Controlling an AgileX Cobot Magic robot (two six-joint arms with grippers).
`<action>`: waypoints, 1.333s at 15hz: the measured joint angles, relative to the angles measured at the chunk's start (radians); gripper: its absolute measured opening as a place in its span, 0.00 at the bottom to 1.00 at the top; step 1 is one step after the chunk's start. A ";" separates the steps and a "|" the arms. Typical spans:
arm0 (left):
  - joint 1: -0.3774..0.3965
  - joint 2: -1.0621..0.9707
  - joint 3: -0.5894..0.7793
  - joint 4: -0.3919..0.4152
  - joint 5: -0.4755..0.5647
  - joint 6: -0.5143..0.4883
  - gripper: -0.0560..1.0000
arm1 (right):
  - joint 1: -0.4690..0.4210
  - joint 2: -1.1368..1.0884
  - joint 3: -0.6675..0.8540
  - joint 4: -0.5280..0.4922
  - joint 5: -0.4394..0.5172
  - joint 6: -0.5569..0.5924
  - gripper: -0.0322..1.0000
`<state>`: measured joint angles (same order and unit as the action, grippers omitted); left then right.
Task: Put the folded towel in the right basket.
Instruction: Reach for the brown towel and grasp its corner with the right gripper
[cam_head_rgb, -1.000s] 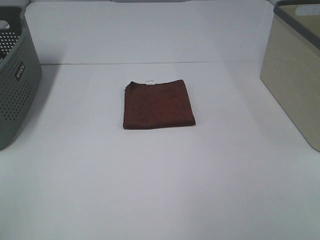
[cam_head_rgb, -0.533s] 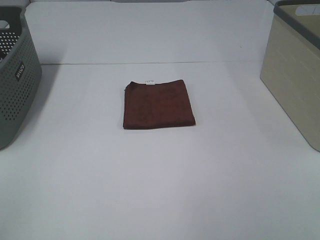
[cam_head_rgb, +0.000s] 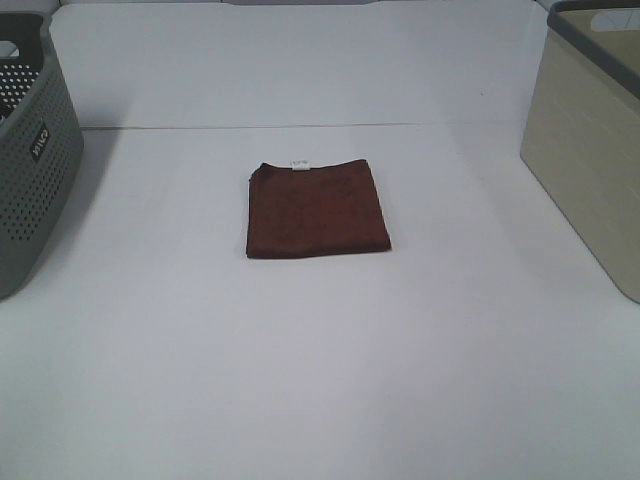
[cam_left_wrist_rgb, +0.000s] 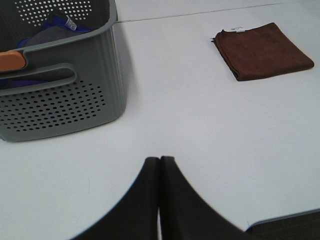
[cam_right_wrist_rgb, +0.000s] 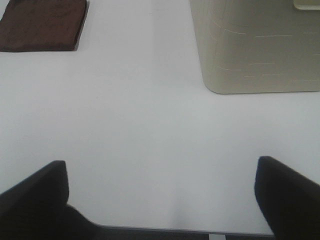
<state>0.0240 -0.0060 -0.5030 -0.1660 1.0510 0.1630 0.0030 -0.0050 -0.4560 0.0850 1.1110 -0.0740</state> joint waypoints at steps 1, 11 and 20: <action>0.000 0.000 0.000 0.000 0.000 0.000 0.05 | 0.000 0.000 0.000 0.000 0.000 0.000 0.97; 0.000 0.000 0.000 0.000 0.000 0.000 0.05 | 0.000 0.000 0.000 0.000 0.000 0.000 0.97; 0.000 0.000 0.000 0.000 0.000 0.000 0.05 | 0.000 0.000 0.000 0.000 0.000 0.000 0.97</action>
<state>0.0240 -0.0060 -0.5030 -0.1660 1.0510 0.1630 0.0030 -0.0050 -0.4560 0.0850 1.1110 -0.0740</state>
